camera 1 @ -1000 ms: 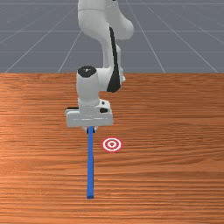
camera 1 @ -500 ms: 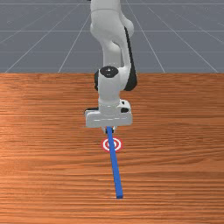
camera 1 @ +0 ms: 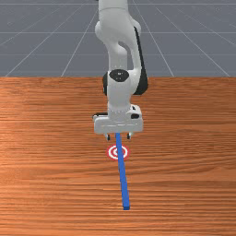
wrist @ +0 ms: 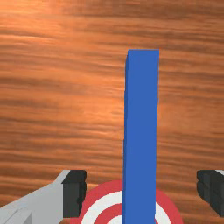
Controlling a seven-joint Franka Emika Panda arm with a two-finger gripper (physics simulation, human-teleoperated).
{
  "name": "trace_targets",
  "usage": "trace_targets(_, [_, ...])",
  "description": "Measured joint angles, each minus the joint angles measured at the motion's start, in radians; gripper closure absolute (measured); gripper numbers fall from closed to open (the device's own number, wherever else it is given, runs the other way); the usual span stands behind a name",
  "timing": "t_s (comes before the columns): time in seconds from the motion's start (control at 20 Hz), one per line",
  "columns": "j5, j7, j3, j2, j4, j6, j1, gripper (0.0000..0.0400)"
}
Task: Pull the pivot to the target area
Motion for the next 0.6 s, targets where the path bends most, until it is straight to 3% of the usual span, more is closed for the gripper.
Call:
trace_targets(0.2, [-0.006, 0.005, -0.004, -0.016, -0.034, 0.043, 0.002, 0.0004])
trace_targets(0.45, [-0.030, 0.033, -0.047, 0.023, -0.060, 0.202, 0.036, 0.0000])
trace_targets(0.6, [-0.032, 0.013, -0.035, 0.034, -0.042, 0.167, 0.029, 0.0008])
